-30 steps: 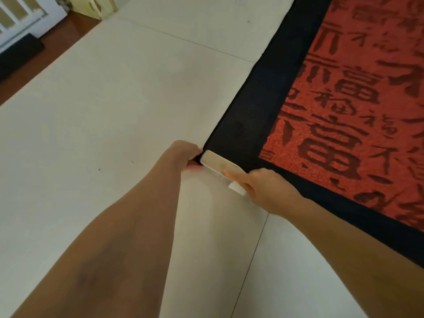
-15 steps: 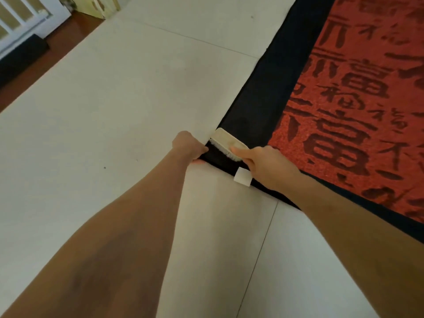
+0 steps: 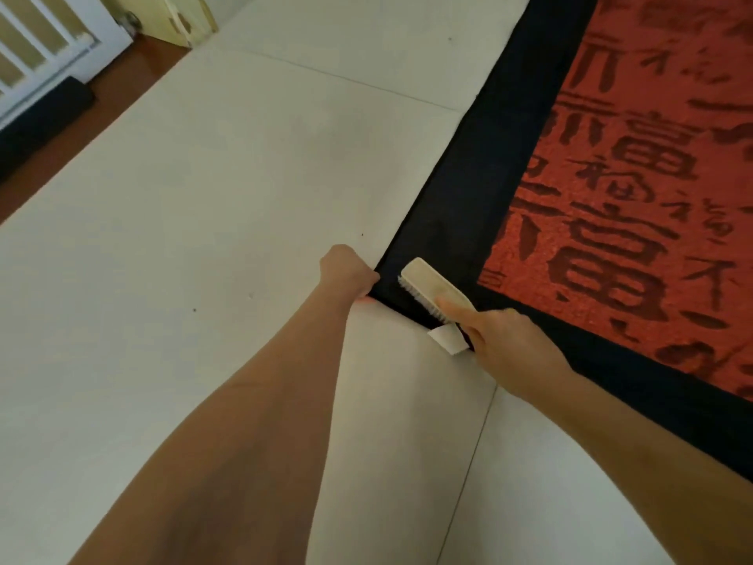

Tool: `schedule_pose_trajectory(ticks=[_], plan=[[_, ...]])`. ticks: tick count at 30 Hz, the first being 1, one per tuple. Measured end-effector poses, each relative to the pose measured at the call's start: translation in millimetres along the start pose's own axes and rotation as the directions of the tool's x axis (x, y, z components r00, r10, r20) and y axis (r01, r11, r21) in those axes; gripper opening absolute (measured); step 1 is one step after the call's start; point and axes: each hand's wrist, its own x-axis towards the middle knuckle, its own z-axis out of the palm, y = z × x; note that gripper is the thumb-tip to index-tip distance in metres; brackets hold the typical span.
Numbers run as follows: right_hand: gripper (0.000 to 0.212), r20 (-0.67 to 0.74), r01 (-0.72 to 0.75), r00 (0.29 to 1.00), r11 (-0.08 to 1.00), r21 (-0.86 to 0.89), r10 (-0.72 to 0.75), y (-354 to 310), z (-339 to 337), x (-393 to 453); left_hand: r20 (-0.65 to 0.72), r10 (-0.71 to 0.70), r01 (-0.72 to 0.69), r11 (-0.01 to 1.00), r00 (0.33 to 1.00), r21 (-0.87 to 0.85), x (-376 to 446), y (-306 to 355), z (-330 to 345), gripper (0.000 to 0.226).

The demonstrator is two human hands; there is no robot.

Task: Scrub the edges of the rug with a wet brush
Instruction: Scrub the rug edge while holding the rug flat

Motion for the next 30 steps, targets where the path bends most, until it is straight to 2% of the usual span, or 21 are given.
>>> schedule_pose_trajectory(ticks=[2,5,8,11,15,18,22,25,27,30], plan=[[0.053,-0.008,0.011,1.0,0.999,0.051,-0.011,-10.9,-1.5,9.5,0.029,-0.044,0.046,0.997,0.999,-0.07,1.6,-0.2,-0.9,0.035],[0.044,-0.096,0.07,0.994,0.991,0.114,-0.059,-49.7,-0.2,44.6,0.099,-0.12,0.134,0.98,0.988,-0.149,1.1,0.5,-2.7,0.027],[0.041,-0.051,0.052,0.998,0.98,0.192,-0.042,-41.6,-1.4,36.7,0.14,-0.143,0.172,0.961,0.98,-0.217,1.2,-1.7,-6.8,0.021],[0.043,0.019,0.062,0.998,0.989,0.136,-0.065,-20.9,1.9,-1.2,0.208,-0.142,0.191,0.953,0.968,-0.237,3.7,-6.2,-11.6,0.021],[0.047,-0.043,0.031,0.999,0.99,0.137,-0.025,-51.7,-2.5,39.1,0.261,-0.138,0.206,0.946,0.956,-0.252,2.0,-8.5,-14.6,0.022],[0.045,-0.061,0.038,0.998,0.985,0.17,-0.028,-50.4,-3.3,39.3,0.215,-0.14,0.198,0.94,0.966,-0.277,3.1,-9.8,-12.9,0.024],[0.046,-0.036,0.064,0.997,0.998,-0.008,-0.064,-23.0,-7.0,5.1,0.246,-0.068,0.132,0.959,0.967,-0.253,2.0,-3.7,-11.0,0.014],[0.048,-0.095,0.009,0.995,1.0,-0.005,-0.01,-33.1,-16.3,42.3,0.092,-0.024,0.03,0.998,0.995,-0.059,3.6,2.2,-4.0,0.01],[0.051,-0.124,-0.002,0.992,0.999,0.044,0.008,-38.5,-10.9,51.5,-0.032,0.032,-0.031,0.998,0.999,0.059,2.1,2.6,-0.6,0.019],[0.063,-0.125,-0.029,0.992,1.0,0.005,0.029,-3.2,0.8,16.8,-0.097,0.183,-0.141,0.932,0.978,0.334,-14.1,7.6,4.8,0.008]])
